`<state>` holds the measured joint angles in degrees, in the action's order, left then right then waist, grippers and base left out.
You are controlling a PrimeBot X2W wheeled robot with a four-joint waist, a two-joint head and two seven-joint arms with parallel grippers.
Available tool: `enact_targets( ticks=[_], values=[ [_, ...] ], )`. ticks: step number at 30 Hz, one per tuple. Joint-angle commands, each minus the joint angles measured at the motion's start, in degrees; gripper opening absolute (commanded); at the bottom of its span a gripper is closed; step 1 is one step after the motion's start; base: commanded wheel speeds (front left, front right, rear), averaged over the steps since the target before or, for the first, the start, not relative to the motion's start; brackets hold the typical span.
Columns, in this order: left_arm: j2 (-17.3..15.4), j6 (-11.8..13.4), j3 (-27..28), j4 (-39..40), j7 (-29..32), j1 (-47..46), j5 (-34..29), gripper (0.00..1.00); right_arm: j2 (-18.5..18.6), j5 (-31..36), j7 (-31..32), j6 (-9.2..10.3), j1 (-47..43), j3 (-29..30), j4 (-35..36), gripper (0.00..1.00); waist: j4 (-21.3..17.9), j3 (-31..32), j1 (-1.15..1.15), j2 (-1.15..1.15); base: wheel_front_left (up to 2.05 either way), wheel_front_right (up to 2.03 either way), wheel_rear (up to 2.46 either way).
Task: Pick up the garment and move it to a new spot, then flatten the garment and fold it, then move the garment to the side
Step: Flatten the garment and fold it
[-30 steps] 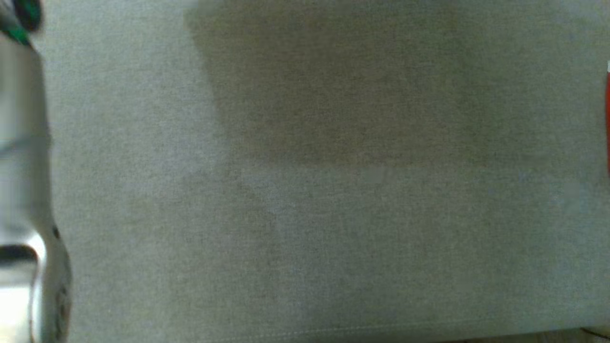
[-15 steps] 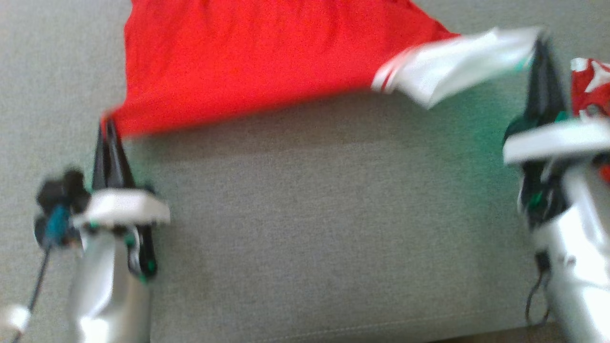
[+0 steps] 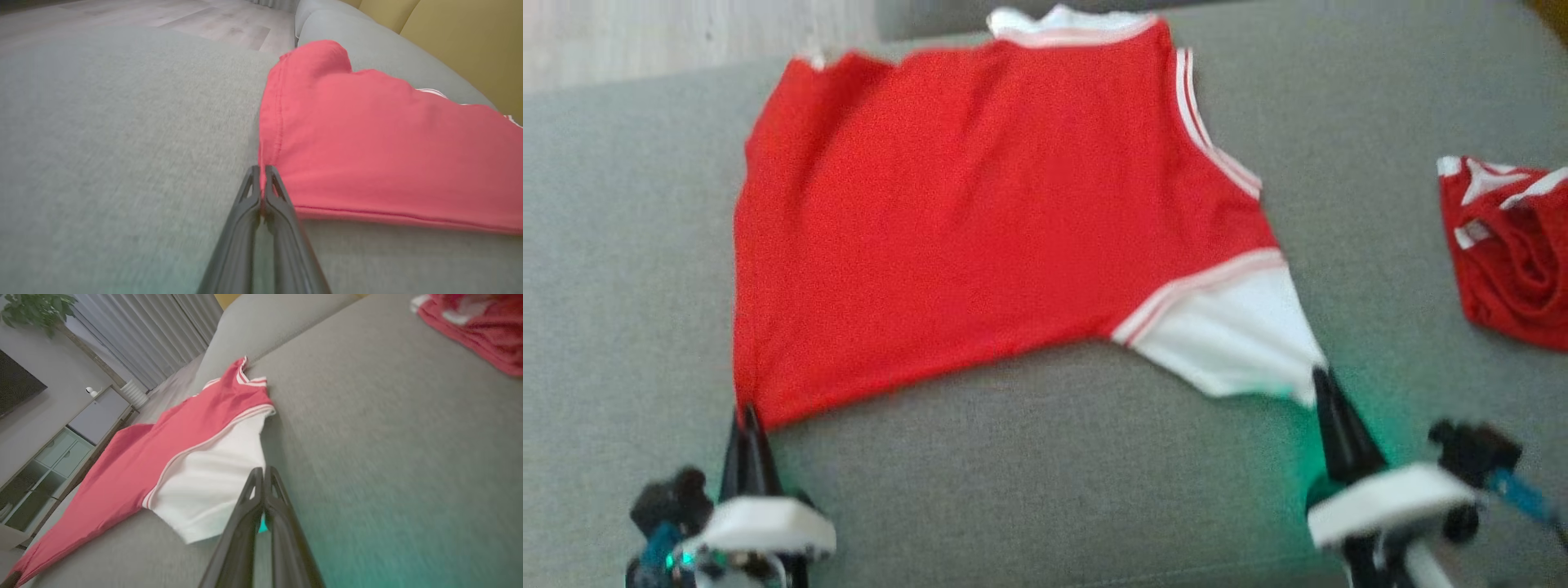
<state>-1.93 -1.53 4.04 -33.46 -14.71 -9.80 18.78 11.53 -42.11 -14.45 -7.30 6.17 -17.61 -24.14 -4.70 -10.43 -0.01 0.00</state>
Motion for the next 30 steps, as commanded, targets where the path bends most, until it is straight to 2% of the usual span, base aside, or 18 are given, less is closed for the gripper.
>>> enact_targets(
  ticks=[1,9,16,20,24,30],
  values=[
    [-0.97,0.52,0.79,1.38,-0.29,2.56,1.16,0.00,0.74,-1.11,-0.54,-0.19,-3.41,-1.28,2.28,0.00,0.24,3.54,0.01,0.00,0.00,0.00,0.00],
    [-0.96,1.46,0.54,2.70,-0.29,9.79,3.01,0.00,3.26,-3.47,-0.54,-0.19,-13.41,-2.68,6.02,0.00,-0.26,8.15,0.01,0.00,0.00,0.00,0.00],
    [-0.96,1.64,1.46,5.28,-0.29,12.55,2.89,0.00,4.74,-3.62,-0.54,-0.19,-17.63,-0.57,12.57,0.00,0.24,9.28,0.01,0.00,0.00,0.00,0.00],
    [-0.95,0.62,1.10,7.20,-0.29,9.89,1.57,0.00,3.53,-3.51,-0.54,-0.19,-15.08,0.26,15.01,0.00,1.15,8.11,0.01,0.00,0.00,0.00,0.00],
    [-0.95,0.30,-0.42,7.74,-0.29,5.73,1.64,0.00,2.30,-3.48,-0.17,-0.19,-9.31,0.68,14.49,0.00,2.41,6.22,0.01,0.00,0.00,0.00,0.00],
    [-0.95,1.95,-2.51,4.45,-0.29,-0.48,1.87,0.00,1.68,-2.60,0.41,-0.19,1.65,0.26,9.80,0.00,3.84,3.13,0.01,0.00,0.00,0.00,0.00]
  ],
)
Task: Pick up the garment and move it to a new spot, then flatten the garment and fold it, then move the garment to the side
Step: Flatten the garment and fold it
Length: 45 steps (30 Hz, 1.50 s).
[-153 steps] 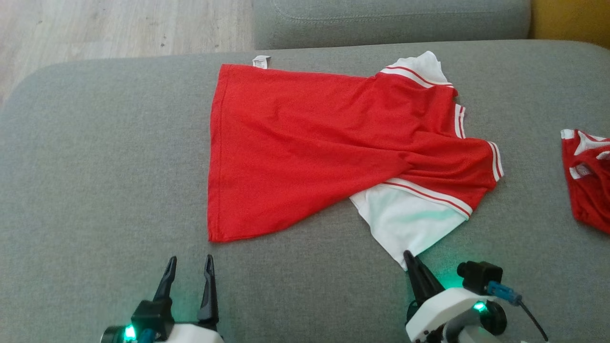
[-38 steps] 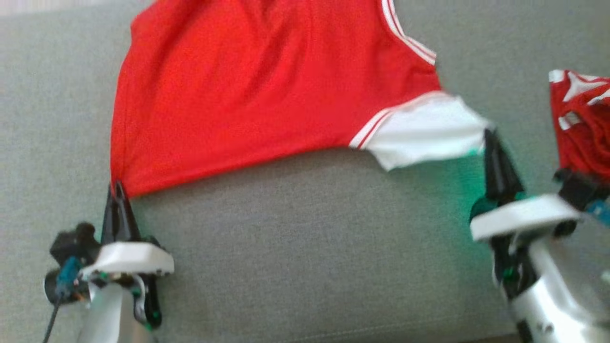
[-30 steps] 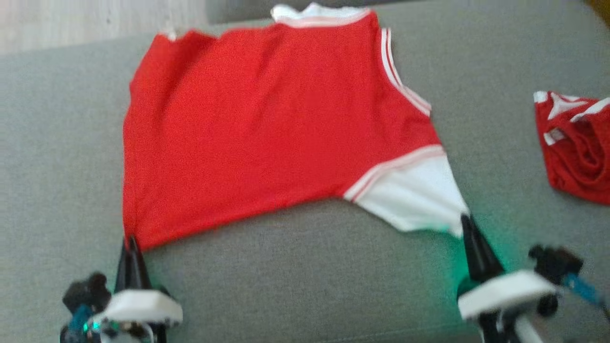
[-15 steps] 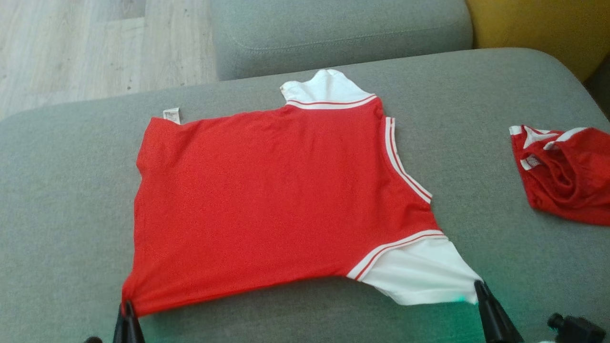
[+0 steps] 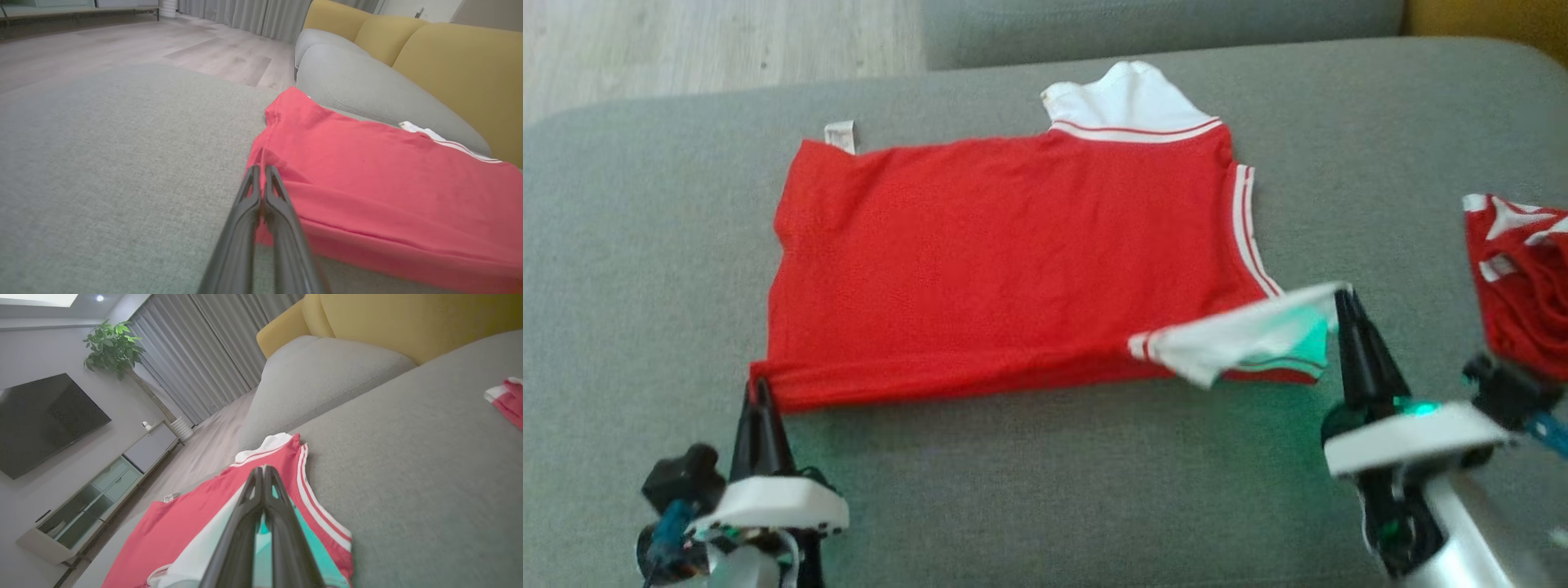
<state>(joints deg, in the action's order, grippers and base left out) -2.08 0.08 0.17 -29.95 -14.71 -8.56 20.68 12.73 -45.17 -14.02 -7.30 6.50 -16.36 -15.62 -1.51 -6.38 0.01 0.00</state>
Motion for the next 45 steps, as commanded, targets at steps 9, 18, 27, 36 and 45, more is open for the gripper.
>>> enact_targets(
  ticks=[9,18,27,36,45],
  values=[
    [-0.80,1.63,-1.15,-4.55,-0.29,-10.76,-0.38,0.00,0.10,1.17,0.49,-0.19,15.35,-1.48,-10.01,0.00,2.03,-5.67,-0.01,0.00,0.00,0.00,0.00],
    [-0.80,3.90,-3.00,-8.74,-0.29,-17.01,0.16,1.00,-1.72,1.31,-0.19,-0.19,23.70,-2.13,-19.24,1.00,2.31,-8.13,-0.01,0.00,0.00,0.00,0.00],
    [-0.80,6.36,-1.91,-0.23,-0.29,-9.52,-7.81,1.00,-3.86,14.42,-0.95,-0.19,17.76,5.86,-11.54,1.00,2.45,-6.45,-0.01,0.00,0.00,0.00,0.00],
    [-0.80,6.09,-2.04,1.95,-0.29,-0.08,-12.91,1.00,-7.44,28.46,-0.97,-0.19,5.21,9.99,-10.79,1.00,2.06,-1.40,-0.01,0.00,0.00,0.00,0.00],
    [-0.80,5.59,-2.40,4.08,-0.29,7.52,-13.54,1.00,-9.43,30.99,-0.97,-0.19,-1.99,11.60,-11.54,1.00,1.17,4.10,-0.01,0.00,0.00,0.00,0.00]
  ],
)
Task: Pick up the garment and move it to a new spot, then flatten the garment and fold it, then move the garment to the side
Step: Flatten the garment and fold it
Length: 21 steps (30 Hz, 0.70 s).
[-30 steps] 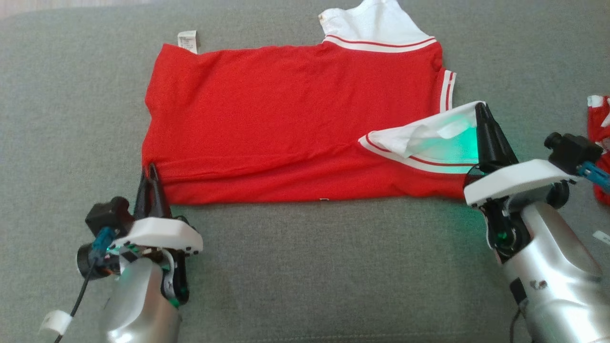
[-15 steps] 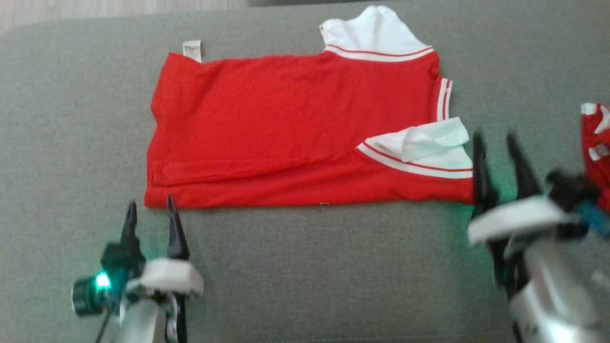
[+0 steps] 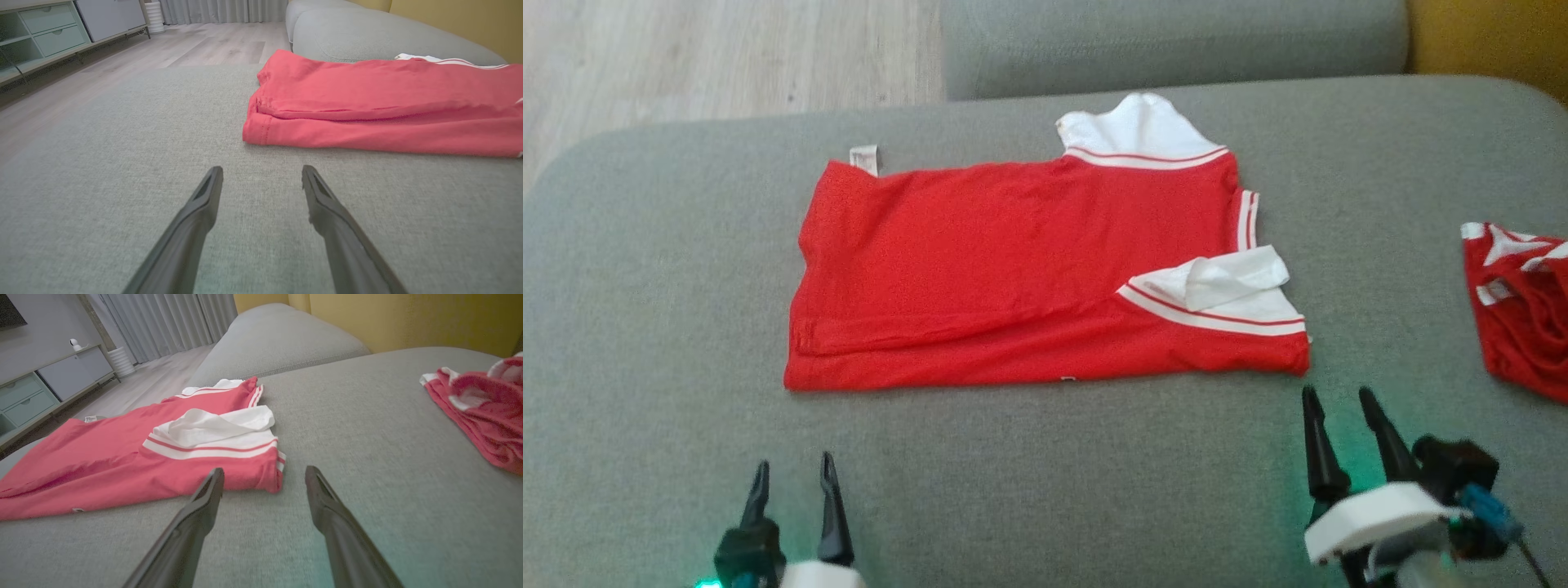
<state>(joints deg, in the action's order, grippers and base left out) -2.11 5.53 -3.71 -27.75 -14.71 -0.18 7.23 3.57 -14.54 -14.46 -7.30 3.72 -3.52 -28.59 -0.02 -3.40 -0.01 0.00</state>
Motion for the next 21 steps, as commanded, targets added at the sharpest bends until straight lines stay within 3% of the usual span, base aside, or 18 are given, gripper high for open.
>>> enact_targets(
  ticks=[1,12,21],
  values=[
    [-0.76,0.23,1.19,2.15,-0.29,-0.25,0.05,1.00,-0.35,0.35,-0.53,-0.19,0.32,-1.30,1.26,1.00,-0.38,1.56,0.01,0.00,0.00,0.00,0.00],
    [-0.76,0.57,-0.46,3.19,-0.29,0.98,0.90,1.00,-0.65,-0.76,-0.53,-0.19,0.51,-1.03,-0.21,1.00,-0.18,1.79,0.01,0.00,0.00,0.00,0.00],
    [-0.76,0.21,-1.85,3.68,-0.29,-1.39,1.25,1.00,-0.68,-3.73,-0.53,-0.19,7.90,0.01,-6.13,1.00,1.03,-2.49,0.01,0.00,0.00,0.00,0.00]
  ],
)
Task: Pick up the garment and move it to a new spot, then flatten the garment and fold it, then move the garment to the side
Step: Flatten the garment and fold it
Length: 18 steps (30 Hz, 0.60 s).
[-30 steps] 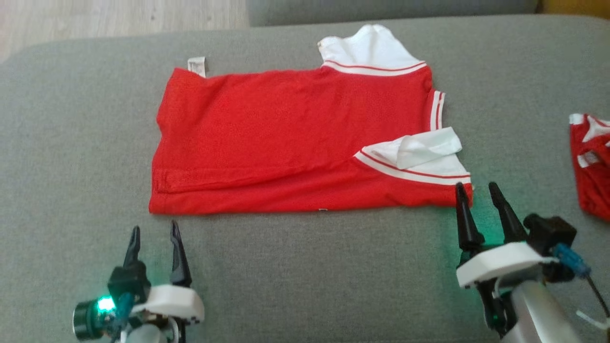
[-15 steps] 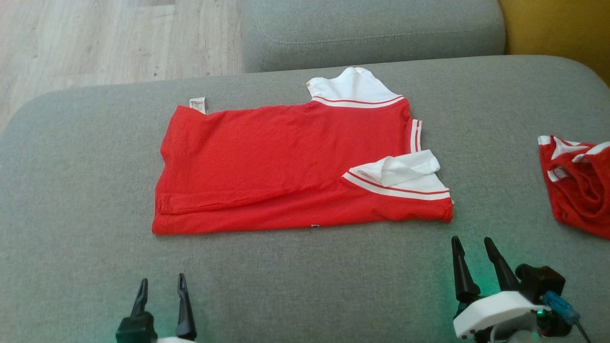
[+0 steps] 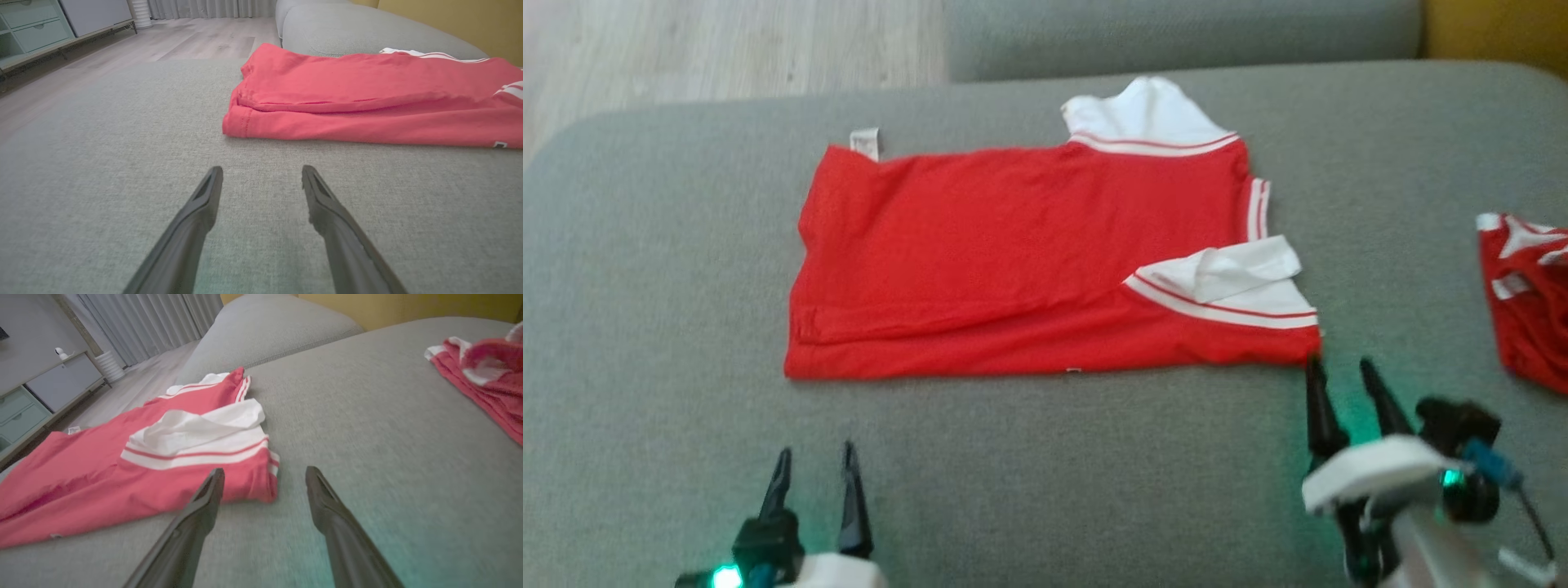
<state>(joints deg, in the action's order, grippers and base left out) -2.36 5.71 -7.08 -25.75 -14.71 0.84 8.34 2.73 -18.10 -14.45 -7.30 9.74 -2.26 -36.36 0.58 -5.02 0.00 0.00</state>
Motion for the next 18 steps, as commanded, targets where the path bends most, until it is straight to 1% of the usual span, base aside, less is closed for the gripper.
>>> enact_targets(
  ticks=[1,7,11,12,14,17,18],
  values=[
    [-0.52,0.03,1.29,1.61,-0.29,-2.74,0.27,1.00,0.16,-0.36,-0.54,-0.19,2.95,-0.83,0.79,1.00,0.63,-1.41,0.00,0.00,0.00,0.00,0.00],
    [-0.52,0.04,0.22,1.21,-0.29,-4.48,0.66,1.00,0.15,-0.08,-0.54,-0.19,7.05,0.39,-6.78,1.00,1.85,-3.86,0.00,0.00,0.00,0.00,0.00],
    [-0.52,0.12,0.16,1.12,-0.29,-4.93,0.81,1.00,0.15,-0.25,-0.54,-0.19,8.07,-0.84,-11.28,1.00,2.24,-4.28,0.00,0.00,0.00,0.00,0.00],
    [-0.52,-0.01,0.27,1.18,-0.29,-4.98,0.98,1.00,0.15,-0.42,-0.54,-0.19,8.27,-1.01,-12.07,1.00,2.24,-4.33,0.00,0.00,0.00,0.00,0.00],
    [-0.52,-0.30,0.45,1.28,-0.29,-5.07,1.03,1.00,0.15,-1.31,-0.54,-0.19,8.71,-0.78,-13.01,0.95,2.15,-4.43,0.00,0.00,0.00,0.00,0.00],
    [-0.52,-0.49,0.73,1.33,-0.29,-5.11,0.89,1.00,0.15,-2.12,-0.54,-0.19,9.31,-1.19,-13.38,0.99,1.88,-4.48,0.00,0.00,0.00,0.00,0.00],
    [-0.52,-0.57,0.77,1.30,-0.29,-5.17,0.83,1.00,0.15,-2.26,-0.54,-0.19,9.48,-1.61,-13.60,0.97,1.81,-4.50,0.00,0.00,0.00,0.00,0.00]
  ],
)
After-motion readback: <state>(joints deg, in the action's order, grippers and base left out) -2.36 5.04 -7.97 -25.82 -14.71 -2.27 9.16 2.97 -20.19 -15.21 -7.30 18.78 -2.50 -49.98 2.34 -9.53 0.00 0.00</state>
